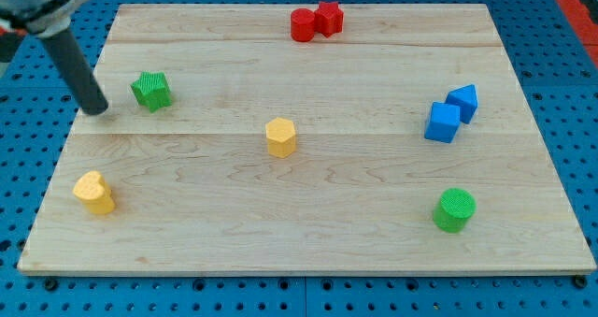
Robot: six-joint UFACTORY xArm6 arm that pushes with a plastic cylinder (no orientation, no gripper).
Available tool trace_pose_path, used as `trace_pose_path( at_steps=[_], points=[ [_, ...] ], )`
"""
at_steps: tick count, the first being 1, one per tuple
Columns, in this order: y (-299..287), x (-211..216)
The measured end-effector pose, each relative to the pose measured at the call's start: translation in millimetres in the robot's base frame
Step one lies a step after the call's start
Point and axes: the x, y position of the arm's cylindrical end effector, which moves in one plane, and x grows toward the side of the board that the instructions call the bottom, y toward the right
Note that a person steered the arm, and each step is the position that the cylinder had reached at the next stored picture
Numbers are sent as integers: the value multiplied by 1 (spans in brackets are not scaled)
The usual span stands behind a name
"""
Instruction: Move the green star top right to the yellow hexagon
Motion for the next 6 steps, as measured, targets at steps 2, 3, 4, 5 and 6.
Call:
trace_pose_path(
  at_steps=[2,3,4,5,6],
  points=[
    [182,-24],
    [142,-76],
    [184,-56],
    [269,-21],
    [298,4]
  ],
)
